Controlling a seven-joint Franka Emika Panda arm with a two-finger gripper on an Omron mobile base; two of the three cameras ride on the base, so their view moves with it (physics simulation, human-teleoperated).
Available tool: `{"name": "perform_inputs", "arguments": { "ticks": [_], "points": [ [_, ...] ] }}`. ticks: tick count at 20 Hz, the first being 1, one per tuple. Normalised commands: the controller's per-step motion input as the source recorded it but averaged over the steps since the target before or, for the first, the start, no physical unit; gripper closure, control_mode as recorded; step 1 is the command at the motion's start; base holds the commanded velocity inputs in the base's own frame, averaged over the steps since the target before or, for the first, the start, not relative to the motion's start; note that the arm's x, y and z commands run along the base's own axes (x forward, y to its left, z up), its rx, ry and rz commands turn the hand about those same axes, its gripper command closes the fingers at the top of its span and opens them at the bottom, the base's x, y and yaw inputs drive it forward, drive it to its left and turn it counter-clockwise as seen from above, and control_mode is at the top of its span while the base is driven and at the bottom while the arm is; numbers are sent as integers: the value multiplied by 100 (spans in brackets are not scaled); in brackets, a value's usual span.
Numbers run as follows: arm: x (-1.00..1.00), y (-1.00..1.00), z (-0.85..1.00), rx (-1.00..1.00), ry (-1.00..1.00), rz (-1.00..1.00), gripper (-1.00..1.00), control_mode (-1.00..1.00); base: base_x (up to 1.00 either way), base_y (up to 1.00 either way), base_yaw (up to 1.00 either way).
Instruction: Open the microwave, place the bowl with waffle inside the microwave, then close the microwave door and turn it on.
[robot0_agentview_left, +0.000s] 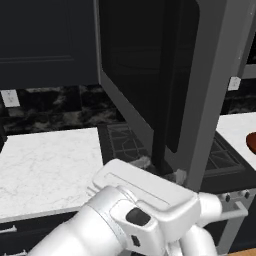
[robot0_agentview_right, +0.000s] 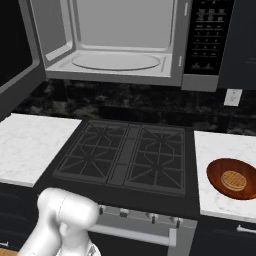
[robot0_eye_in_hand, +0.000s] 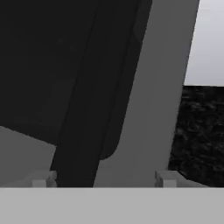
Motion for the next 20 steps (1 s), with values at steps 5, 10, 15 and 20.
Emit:
{"name": "perform_inputs", "arguments": {
  "ticks": [5,10,15,20],
  "points": [
    [-100,0,-100,0,-52,-2,-100,-100,0,0,0],
    [-100,-38,-98,9,-14,-3,-100,-100,0,0,0],
    [-37,-94,-70,19,22,-2,-100,-100,0,0,0],
    [0,-100,-2,33,28,0,-100,-100,0,0,0]
  ]
}}
